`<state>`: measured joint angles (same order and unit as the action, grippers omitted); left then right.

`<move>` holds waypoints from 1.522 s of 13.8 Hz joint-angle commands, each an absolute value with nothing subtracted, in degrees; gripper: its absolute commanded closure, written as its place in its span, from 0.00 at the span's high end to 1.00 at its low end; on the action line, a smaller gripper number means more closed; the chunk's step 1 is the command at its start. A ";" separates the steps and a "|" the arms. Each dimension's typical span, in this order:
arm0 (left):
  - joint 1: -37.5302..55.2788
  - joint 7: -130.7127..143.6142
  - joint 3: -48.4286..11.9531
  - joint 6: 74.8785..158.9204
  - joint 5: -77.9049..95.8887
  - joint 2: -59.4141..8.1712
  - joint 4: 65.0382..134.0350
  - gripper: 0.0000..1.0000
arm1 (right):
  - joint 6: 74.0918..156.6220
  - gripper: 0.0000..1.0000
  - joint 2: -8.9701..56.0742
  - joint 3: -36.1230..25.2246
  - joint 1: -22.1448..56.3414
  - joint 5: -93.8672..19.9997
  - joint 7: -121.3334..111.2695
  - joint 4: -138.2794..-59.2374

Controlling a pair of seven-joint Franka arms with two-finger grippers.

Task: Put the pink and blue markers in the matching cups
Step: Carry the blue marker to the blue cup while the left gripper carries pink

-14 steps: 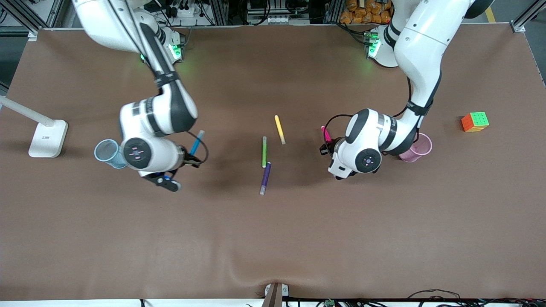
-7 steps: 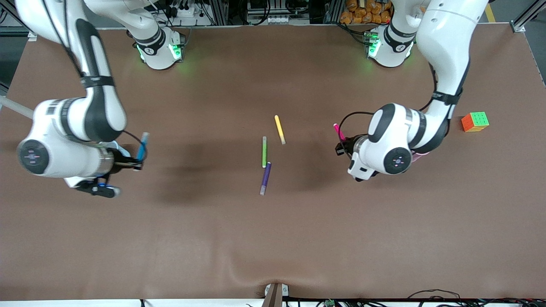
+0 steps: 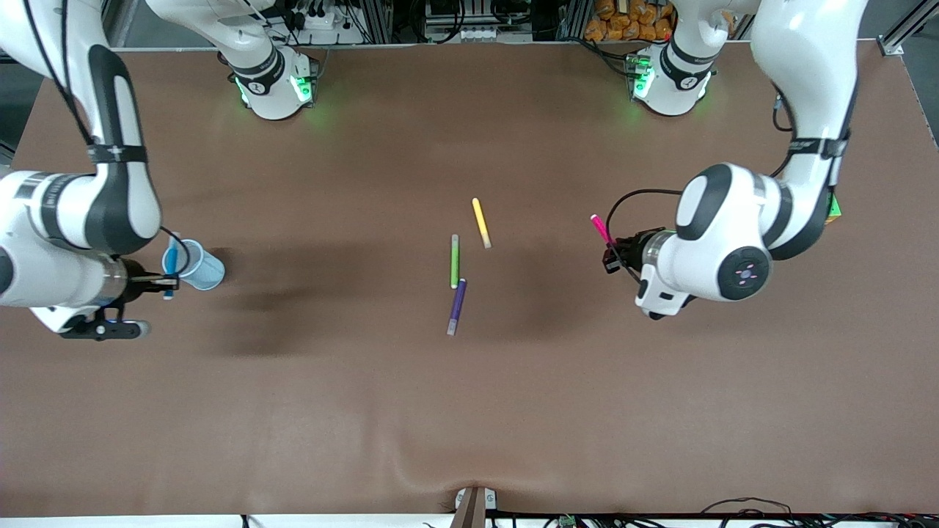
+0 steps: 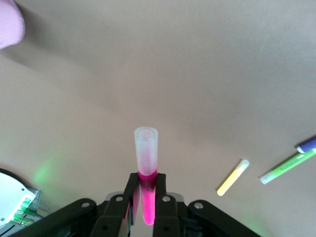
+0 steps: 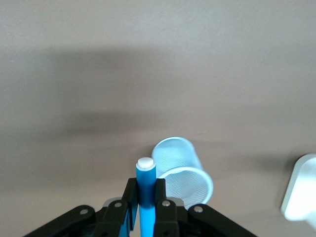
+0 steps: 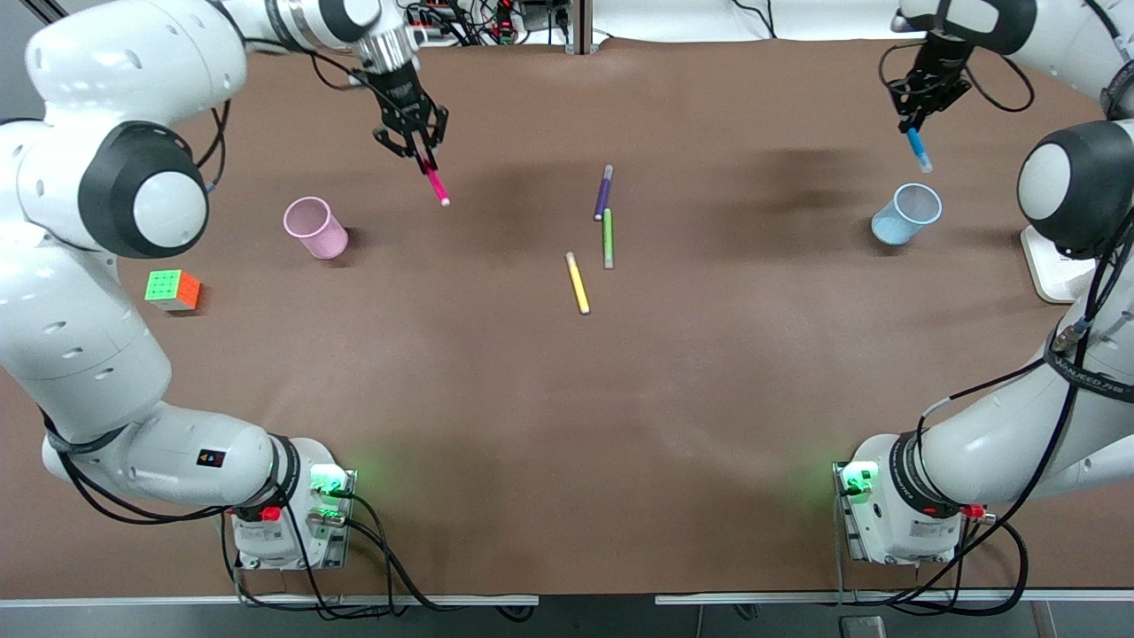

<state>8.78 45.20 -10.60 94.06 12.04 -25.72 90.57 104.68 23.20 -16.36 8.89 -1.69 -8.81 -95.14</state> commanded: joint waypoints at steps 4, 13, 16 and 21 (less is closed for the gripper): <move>6.42 44.04 -10.64 91.32 10.99 -22.86 87.01 0.00 | 112.14 0.00 18.55 -15.03 5.54 -1.23 -17.05 -100.80; 6.24 42.19 -10.90 89.30 -3.50 -14.78 90.17 0.00 | 134.98 0.00 5.82 -14.68 5.98 -2.19 -20.12 -123.28; 5.63 38.26 -11.08 89.91 -5.89 -11.52 92.89 0.00 | 142.19 0.00 2.64 -14.68 5.98 -2.37 -21.44 -129.01; 0.80 27.71 -11.43 99.19 -5.89 -3.11 105.25 0.00 | 153.70 0.00 1.76 -14.68 6.24 -2.37 -21.97 -136.04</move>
<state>2.16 30.87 -10.81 93.07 -5.10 -10.08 95.43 149.39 3.90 -15.09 6.47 -1.84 -20.67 -131.48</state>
